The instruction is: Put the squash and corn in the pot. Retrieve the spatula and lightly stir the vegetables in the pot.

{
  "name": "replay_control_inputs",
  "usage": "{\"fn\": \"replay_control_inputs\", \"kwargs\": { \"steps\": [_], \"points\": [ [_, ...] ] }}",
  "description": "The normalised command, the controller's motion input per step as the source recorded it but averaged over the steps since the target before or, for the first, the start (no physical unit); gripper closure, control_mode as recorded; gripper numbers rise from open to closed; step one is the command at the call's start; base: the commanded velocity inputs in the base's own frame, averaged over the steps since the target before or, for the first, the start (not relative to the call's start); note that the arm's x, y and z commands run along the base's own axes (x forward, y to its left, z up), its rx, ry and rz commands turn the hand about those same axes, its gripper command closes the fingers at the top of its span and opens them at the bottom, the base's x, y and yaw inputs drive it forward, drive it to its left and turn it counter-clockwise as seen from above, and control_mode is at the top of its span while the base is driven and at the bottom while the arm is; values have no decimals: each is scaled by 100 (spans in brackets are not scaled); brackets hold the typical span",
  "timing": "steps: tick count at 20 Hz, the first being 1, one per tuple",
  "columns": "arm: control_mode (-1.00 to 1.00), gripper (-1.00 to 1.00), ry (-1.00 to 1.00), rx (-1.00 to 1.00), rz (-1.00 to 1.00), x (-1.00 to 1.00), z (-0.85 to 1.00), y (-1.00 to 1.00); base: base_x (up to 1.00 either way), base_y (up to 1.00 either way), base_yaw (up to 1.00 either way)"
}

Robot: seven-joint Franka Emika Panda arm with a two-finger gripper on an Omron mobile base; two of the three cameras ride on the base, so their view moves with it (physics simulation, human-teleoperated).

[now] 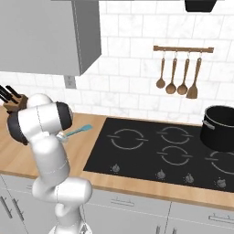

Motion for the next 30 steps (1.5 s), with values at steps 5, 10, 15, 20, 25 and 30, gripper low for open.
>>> {"fn": "replay_control_inputs", "kwargs": {
  "steps": [5, 10, 15, 20, 25, 30],
  "points": [
    [-100, 100, -23, 24, -1, -62, 97, -35, 0, 0, 0],
    [-100, 100, -8, 39, -10, -30, 100, -13, 0, 0, 0],
    [-100, 100, -1, 36, -13, -3, 100, -5, 0, 0, 0],
    [-100, 100, 1, 33, -18, 0, 100, -14, 0, 0, 0],
    [-100, 100, 14, 36, -30, 0, 100, -45, 0, 0, 0],
    [-100, 100, 17, 40, -37, -10, 99, -37, 0, 0, 0]
  ]
}}
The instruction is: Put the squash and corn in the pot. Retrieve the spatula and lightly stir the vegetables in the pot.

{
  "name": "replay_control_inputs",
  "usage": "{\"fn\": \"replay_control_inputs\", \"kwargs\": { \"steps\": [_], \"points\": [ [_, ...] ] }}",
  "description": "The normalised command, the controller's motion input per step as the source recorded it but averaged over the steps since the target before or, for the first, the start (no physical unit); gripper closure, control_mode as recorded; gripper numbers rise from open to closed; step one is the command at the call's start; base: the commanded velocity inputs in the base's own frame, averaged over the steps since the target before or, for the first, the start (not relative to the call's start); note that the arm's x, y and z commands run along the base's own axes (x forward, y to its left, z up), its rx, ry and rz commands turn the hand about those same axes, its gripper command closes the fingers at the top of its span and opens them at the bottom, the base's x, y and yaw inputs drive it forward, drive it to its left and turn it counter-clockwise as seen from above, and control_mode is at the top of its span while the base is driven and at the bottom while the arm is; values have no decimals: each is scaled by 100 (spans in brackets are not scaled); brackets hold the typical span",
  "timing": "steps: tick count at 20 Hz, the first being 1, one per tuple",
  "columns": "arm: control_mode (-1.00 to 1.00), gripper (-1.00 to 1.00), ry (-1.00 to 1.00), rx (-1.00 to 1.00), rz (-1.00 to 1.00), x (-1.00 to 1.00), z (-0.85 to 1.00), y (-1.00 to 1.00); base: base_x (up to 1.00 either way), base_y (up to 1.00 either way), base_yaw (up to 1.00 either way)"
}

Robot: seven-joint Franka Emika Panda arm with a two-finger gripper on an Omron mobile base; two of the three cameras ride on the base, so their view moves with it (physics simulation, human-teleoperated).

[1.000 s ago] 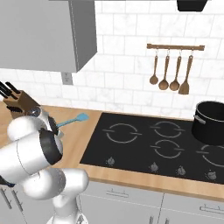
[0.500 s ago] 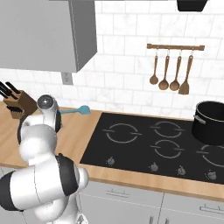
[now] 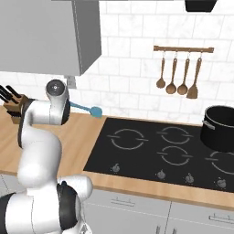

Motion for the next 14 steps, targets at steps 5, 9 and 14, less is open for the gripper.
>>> {"fn": "replay_control_inputs", "kwargs": {
  "steps": [5, 9, 14],
  "points": [
    [-100, 100, 20, 45, -43, -19, 76, -44, 0, 0, 0],
    [-100, 100, 21, 50, -44, -5, 22, -71, 0, 0, 0],
    [-100, 100, 13, 56, -42, 0, 0, -80, 0, 0, 0]
  ]
}}
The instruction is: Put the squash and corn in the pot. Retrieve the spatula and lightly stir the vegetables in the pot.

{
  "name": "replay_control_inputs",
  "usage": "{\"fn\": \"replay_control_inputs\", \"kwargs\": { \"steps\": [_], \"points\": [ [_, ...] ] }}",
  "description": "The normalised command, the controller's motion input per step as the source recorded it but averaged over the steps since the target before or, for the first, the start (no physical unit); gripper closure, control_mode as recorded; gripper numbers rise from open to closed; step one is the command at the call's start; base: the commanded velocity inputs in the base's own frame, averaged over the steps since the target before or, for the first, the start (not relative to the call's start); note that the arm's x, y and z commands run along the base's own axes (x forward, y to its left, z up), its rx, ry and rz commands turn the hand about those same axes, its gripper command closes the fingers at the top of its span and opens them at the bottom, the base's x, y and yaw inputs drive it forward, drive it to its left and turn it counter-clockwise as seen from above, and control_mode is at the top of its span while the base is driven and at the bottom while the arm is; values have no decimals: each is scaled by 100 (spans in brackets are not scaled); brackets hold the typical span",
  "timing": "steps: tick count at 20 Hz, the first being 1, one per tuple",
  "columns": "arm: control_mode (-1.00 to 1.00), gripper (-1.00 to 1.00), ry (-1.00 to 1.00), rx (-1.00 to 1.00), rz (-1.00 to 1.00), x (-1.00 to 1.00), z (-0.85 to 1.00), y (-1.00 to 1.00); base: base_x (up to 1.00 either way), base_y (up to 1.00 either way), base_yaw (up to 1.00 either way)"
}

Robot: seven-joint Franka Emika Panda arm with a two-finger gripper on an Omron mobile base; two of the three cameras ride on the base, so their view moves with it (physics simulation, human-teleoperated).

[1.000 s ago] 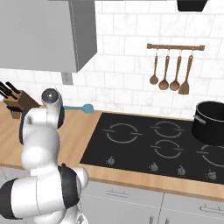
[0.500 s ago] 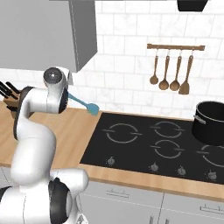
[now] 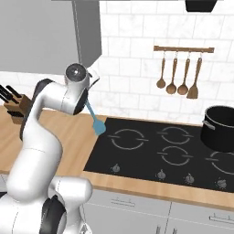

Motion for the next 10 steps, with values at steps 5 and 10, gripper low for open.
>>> {"fn": "replay_control_inputs", "kwargs": {
  "steps": [5, 10],
  "points": [
    [-100, 100, 6, 51, -39, -2, 0, -54, 0, 0, 0],
    [-100, 100, 0, 28, -39, 0, 1, -13, 0, 0, 0]
  ]
}}
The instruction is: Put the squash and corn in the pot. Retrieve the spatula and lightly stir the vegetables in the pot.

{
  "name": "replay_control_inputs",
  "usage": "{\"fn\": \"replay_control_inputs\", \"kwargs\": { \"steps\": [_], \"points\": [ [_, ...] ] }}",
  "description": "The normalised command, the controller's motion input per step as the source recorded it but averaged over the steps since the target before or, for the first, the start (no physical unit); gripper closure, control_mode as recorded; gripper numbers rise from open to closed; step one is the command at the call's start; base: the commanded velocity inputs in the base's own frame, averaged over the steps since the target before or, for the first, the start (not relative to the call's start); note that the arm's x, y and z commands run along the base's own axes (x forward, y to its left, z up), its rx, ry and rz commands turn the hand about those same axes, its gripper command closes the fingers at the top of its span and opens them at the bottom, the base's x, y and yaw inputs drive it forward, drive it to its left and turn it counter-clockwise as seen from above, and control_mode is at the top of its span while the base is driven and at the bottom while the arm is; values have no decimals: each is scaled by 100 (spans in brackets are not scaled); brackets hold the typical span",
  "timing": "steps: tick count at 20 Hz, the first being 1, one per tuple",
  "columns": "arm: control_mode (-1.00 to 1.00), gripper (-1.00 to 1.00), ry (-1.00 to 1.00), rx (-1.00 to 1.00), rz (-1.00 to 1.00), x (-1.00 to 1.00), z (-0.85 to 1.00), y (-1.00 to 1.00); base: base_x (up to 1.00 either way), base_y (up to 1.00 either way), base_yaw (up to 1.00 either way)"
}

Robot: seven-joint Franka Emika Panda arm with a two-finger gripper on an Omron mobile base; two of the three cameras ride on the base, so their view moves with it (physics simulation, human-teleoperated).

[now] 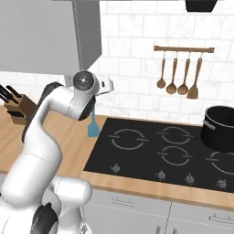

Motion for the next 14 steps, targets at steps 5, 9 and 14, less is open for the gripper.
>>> {"fn": "replay_control_inputs", "kwargs": {
  "steps": [5, 9, 14],
  "points": [
    [-100, 100, 1, 9, -36, 4, 1, 0, 0, 0, 0],
    [-100, 100, 4, 6, -30, 0, 0, 2, 0, 0, 0],
    [100, 100, 2, 3, -9, 0, 0, 1, 0, -3, -12]
  ]
}}
